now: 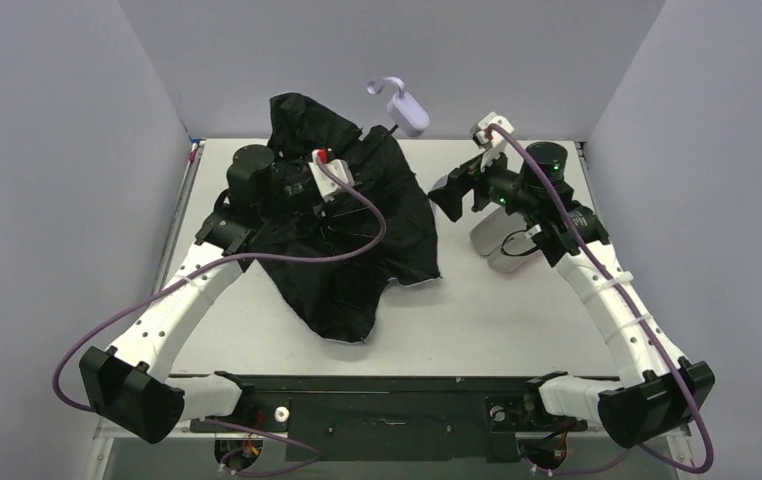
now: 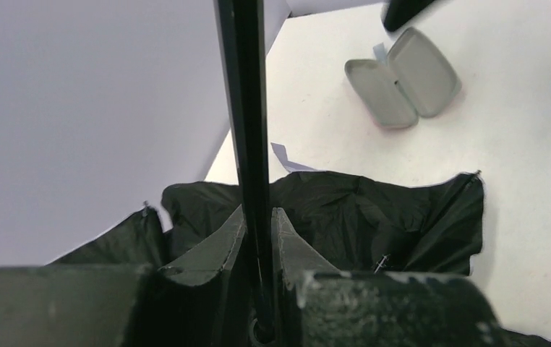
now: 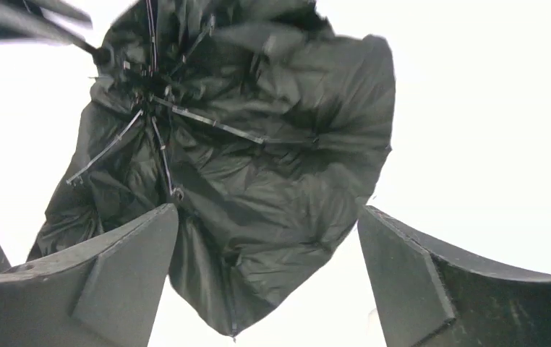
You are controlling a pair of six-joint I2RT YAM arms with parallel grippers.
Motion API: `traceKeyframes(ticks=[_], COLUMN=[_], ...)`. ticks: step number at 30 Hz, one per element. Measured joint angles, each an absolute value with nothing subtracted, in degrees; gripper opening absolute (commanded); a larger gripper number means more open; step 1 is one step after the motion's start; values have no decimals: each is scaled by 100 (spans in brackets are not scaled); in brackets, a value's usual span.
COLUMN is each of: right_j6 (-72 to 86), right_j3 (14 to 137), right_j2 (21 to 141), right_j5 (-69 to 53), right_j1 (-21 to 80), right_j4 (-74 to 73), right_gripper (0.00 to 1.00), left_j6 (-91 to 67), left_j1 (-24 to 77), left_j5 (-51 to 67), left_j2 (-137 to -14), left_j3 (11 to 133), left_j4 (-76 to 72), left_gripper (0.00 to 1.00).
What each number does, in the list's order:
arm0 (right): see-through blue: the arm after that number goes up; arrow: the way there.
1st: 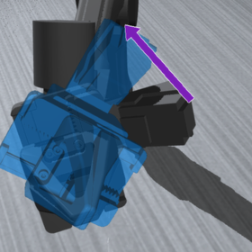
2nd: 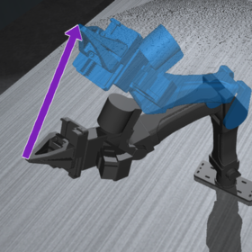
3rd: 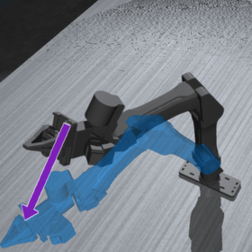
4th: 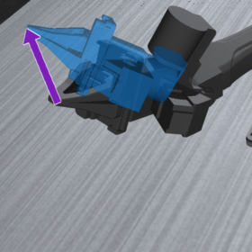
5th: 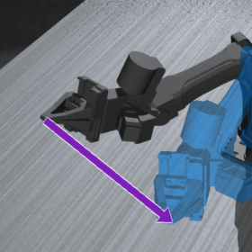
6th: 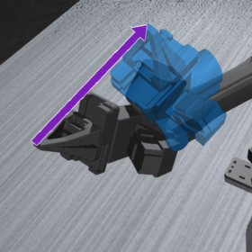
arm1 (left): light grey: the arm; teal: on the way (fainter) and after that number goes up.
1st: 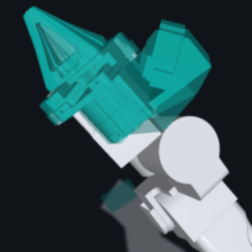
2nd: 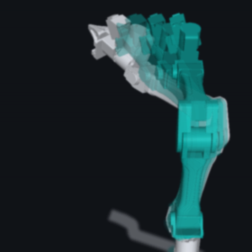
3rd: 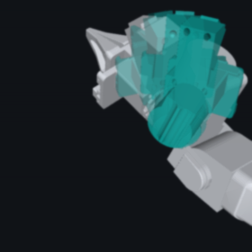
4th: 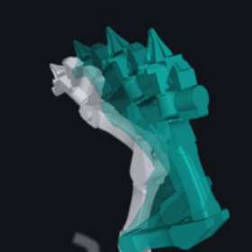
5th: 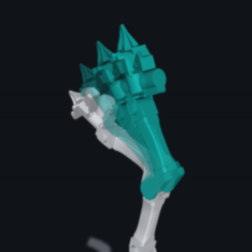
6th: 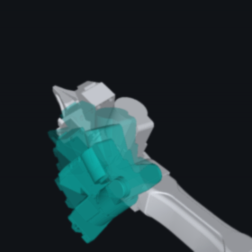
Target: Open the umbrella
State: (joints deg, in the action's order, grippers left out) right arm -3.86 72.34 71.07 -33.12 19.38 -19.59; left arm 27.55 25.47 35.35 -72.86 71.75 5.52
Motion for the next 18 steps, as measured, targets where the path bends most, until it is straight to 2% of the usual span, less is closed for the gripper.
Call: traceKeyframes(ticks=[9, 18], right_j6=[-115, -93], right_j3=[8364, 9411], right_j2=[7046, 7736], right_j5=[-3218, -4248], right_j1=[1575, 1466], right_j4=[-2421, -3972], right_gripper=[94, 93], left_j6=[4683, 5774], left_j1=[2652, 2888], left_j5=[3503, 3240], left_j2=[-6949, -6810], left_j3=[7063, 6895], left_j4=[1199, 1372], left_gripper=[0, 0])
